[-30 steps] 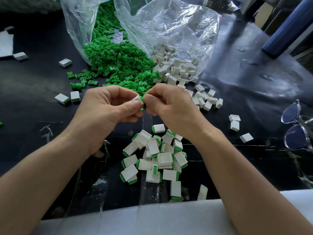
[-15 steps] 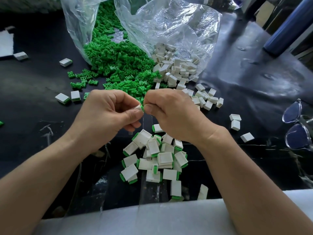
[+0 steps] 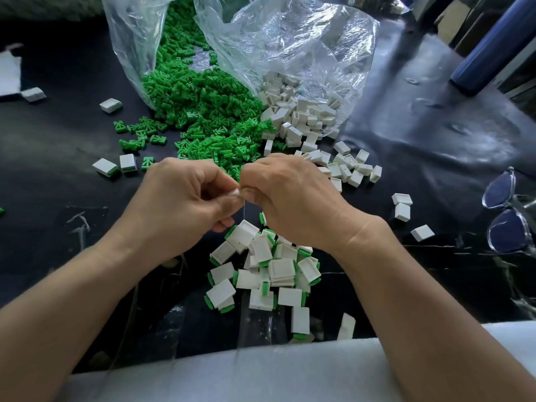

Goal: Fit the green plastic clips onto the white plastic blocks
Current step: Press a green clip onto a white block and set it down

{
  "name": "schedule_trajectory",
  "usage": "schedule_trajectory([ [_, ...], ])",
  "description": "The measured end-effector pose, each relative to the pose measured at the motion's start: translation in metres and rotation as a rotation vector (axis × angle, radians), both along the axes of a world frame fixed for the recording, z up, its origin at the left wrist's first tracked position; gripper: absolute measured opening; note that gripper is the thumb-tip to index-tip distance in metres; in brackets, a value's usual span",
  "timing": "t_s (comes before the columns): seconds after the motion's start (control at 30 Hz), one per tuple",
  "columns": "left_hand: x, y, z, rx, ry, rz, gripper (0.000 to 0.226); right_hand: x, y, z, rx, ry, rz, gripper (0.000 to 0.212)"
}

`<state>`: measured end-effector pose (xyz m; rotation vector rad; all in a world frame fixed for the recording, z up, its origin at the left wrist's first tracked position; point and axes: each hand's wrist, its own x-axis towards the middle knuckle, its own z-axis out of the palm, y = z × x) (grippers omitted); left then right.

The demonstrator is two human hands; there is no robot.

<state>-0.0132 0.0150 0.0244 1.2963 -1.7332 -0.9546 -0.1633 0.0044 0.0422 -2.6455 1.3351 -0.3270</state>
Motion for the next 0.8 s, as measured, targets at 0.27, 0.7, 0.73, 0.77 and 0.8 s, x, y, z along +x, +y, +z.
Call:
schedule_trajectory([
  [0.27,-0.002,-0.005,0.004,0.143,0.408,0.031,0.018,-0.005,-0.003,0.001,0.307,-0.615,-0.240,0.031],
  [0.7,-0.001,-0.004,0.004,0.102,0.542,-0.139,0.017,0.005,0.002,0.004,1.121,-1.022,-0.180,0.054],
  [0.73,-0.001,-0.003,0.004,0.096,0.537,-0.150,0.018,0.005,0.003,0.005,1.125,-1.023,-0.185,0.054],
  [0.77,-0.001,-0.003,0.004,0.094,0.540,-0.162,0.020,0.006,0.003,0.005,1.128,-1.027,-0.187,0.055],
  [0.8,-0.001,-0.002,0.005,0.092,0.539,-0.176,0.021,0.006,0.004,0.005,1.126,-1.029,-0.187,0.057],
])
